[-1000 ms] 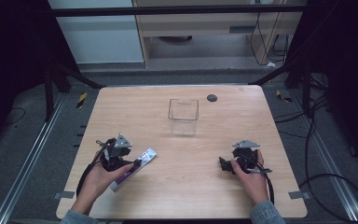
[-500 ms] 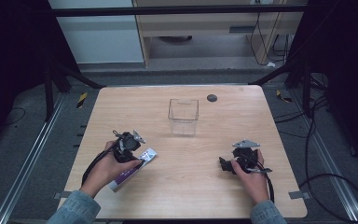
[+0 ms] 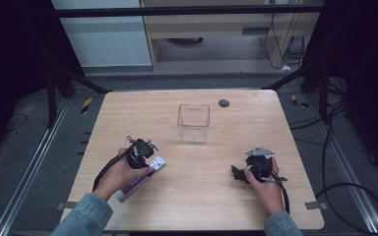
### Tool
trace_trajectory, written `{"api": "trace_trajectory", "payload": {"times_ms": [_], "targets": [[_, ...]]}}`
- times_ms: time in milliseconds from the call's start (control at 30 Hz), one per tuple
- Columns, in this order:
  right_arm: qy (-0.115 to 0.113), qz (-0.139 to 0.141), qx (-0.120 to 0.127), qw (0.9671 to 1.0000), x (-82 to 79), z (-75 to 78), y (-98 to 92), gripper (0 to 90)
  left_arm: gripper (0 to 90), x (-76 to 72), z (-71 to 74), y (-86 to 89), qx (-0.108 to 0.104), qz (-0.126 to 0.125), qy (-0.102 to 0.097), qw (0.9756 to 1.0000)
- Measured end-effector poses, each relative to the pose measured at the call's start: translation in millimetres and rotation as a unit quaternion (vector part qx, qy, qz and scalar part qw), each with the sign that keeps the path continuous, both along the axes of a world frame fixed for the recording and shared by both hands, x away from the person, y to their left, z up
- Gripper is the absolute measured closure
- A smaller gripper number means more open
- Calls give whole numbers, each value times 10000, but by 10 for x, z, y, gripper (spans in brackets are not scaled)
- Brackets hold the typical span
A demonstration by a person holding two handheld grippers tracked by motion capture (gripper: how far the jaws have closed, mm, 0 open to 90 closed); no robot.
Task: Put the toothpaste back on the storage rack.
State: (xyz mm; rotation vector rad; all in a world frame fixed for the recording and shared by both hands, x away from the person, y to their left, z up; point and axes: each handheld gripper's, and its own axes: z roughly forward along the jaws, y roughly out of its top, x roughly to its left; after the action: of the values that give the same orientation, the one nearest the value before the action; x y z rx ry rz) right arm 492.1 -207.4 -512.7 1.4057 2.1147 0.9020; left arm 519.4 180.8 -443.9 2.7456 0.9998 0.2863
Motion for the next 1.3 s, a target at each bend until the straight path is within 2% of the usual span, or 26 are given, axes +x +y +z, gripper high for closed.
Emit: {"api": "trace_trajectory", "payload": {"times_ms": [233, 367, 733, 900, 1200, 1300], "targets": [[-1, 18, -1, 10000, 3, 0, -3, 11, 400, 11, -65, 16, -54, 70, 160, 9998], [-4, 26, -5, 10000, 4, 0, -4, 11, 414, 15, -93, -7, 42, 48, 158, 9999], [-1, 27, -1, 10000, 4, 0, -4, 11, 492, 40, -154, 16, -12, 118, 247, 9996], [-3, 25, -4, 10000, 4, 0, -4, 11, 537, 26, -180, 7, -69, 121, 236, 9996], [0, 36, -2, 10000, 5, 0, -5, 11, 556, -2, -208, 21, -179, 180, 148, 9996], [-5, 39, -6, 10000, 6, 0, -6, 11, 572, -13, -209, 9, -151, 158, 113, 9997]]}}
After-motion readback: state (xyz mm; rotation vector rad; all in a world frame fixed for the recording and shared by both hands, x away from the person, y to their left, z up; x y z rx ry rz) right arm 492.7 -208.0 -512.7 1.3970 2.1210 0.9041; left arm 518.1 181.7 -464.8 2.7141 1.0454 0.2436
